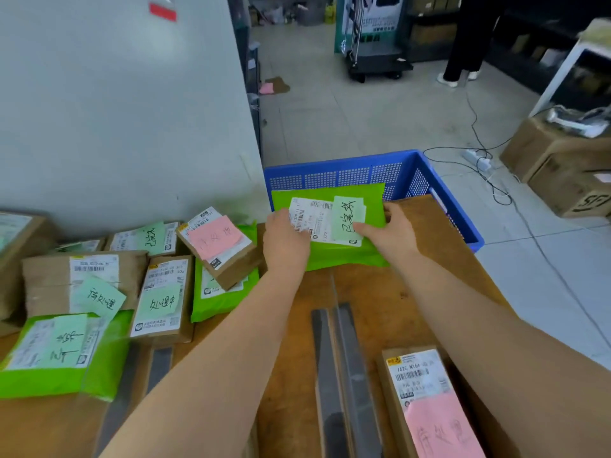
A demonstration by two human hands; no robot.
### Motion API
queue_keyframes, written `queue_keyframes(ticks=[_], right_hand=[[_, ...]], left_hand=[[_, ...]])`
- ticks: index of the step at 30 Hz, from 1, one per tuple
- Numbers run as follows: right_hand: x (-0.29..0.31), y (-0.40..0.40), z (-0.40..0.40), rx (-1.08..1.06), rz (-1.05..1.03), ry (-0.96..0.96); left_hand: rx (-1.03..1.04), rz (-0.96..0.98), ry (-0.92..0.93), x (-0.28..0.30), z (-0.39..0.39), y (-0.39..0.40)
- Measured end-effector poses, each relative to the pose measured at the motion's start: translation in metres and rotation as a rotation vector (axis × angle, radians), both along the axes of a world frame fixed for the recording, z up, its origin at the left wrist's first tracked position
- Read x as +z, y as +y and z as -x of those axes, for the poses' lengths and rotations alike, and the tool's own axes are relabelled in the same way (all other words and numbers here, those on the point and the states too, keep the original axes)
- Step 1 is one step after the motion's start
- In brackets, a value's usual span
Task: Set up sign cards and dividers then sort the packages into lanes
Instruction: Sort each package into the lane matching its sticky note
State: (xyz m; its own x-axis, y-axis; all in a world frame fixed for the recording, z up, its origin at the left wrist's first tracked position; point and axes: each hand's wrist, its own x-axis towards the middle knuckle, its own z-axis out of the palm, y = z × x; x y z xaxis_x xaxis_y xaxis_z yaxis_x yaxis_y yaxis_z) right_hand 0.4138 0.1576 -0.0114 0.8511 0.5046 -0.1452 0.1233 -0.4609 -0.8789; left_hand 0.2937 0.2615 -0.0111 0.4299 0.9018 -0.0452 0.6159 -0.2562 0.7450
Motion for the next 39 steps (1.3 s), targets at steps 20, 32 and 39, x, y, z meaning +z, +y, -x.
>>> queue_keyframes(ticks=[20,32,39], right_hand=[[0.146,-0.102,0.209,0.225,-0.699,0.649],[0.118,-0.126,0.410,0.480,-0.700,0.766],[0.108,-0.129,0.525,0.434,-0.645,0.865]], left_hand=[[0.459,-0.034,-0.554,0.132,0.235,-0.158],[0.651,0.102,-1.067,0.127,0.387,-0.222],[0.756,0.027,-0.974,0.119,0.528,-0.235]])
